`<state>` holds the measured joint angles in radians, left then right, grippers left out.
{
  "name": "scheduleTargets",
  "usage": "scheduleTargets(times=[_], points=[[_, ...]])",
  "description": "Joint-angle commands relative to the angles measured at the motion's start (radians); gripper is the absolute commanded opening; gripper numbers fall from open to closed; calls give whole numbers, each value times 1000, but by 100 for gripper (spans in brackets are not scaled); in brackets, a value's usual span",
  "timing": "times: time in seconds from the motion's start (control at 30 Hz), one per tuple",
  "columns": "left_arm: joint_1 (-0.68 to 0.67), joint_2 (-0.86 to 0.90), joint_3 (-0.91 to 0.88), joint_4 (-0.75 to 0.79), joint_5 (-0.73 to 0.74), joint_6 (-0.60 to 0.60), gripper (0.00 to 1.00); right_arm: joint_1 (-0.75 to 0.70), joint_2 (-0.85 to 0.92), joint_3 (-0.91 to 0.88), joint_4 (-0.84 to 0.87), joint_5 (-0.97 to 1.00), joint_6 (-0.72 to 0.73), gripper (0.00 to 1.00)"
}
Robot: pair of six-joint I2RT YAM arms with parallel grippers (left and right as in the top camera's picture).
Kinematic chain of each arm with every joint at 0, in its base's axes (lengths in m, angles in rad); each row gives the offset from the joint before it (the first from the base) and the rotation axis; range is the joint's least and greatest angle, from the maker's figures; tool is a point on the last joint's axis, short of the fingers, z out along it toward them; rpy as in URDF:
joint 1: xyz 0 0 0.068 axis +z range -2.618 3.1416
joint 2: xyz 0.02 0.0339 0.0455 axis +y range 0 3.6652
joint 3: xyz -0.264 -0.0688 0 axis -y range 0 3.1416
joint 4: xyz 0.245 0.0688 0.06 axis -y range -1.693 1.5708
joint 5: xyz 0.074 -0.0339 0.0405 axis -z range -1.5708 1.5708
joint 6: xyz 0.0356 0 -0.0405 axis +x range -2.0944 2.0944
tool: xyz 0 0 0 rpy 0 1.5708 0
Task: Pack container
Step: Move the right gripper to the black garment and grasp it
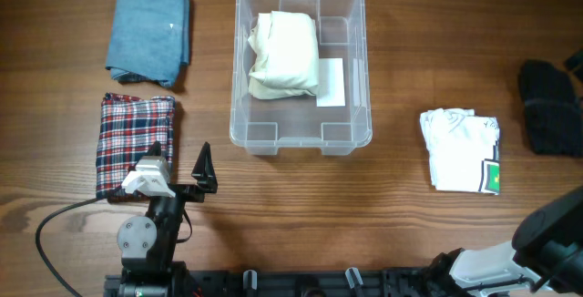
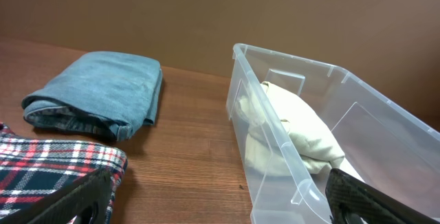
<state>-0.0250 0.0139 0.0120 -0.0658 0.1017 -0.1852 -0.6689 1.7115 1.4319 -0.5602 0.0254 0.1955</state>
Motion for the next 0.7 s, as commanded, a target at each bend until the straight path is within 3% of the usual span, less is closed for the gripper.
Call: scheduleTargets(times=[0.0, 0.13, 0.43, 0.67], points=[[6, -5, -6, -3, -6, -2, 100, -11, 71, -26, 48, 60, -253, 100], [6, -5, -6, -2, -6, -2, 100, -39, 159, -26, 42, 96, -322, 100], [6, -5, -6, -2, -6, -2, 100, -65, 317, -26, 11, -65, -425, 100], [6, -5, -6, -3, -6, -2, 100, -62, 357, -26, -24, -336, -454, 100]])
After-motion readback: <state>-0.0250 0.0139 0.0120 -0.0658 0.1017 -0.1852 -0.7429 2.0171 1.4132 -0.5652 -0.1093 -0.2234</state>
